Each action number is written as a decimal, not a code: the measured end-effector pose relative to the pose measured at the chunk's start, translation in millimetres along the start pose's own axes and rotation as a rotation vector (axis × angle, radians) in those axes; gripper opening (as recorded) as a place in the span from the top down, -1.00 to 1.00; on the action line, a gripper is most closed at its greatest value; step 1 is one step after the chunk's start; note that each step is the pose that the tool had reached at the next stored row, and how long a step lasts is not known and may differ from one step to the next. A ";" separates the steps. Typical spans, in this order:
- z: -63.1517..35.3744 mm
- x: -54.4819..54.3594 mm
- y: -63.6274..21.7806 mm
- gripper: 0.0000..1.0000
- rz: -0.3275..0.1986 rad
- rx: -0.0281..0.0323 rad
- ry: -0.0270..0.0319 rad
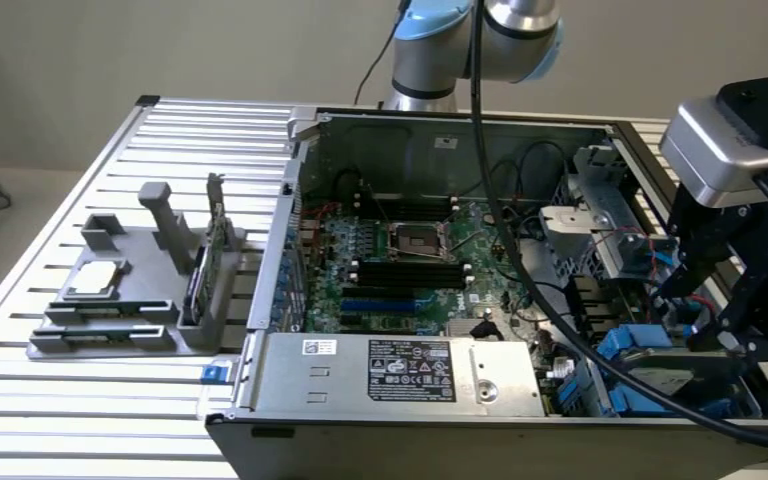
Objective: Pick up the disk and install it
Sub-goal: 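Insert the disk into the insertion slot, then insert the first disk wire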
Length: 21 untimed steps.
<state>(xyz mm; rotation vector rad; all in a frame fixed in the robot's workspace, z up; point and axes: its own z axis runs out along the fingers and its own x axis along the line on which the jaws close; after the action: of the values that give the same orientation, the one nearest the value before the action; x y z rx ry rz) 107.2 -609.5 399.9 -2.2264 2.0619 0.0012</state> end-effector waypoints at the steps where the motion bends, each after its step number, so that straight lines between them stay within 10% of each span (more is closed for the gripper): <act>1: 0.1 0.0 -0.1 0.06 -0.001 0.0000 -0.0013; 11: 3.7 0.3 -0.1 0.11 -0.015 -0.0004 -0.0111; 21: 19.5 1.5 0.8 0.79 -0.040 -0.0015 -0.0138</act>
<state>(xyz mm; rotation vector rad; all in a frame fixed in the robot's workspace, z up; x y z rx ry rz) 107.9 -609.6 380.3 -2.2611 2.0113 0.0148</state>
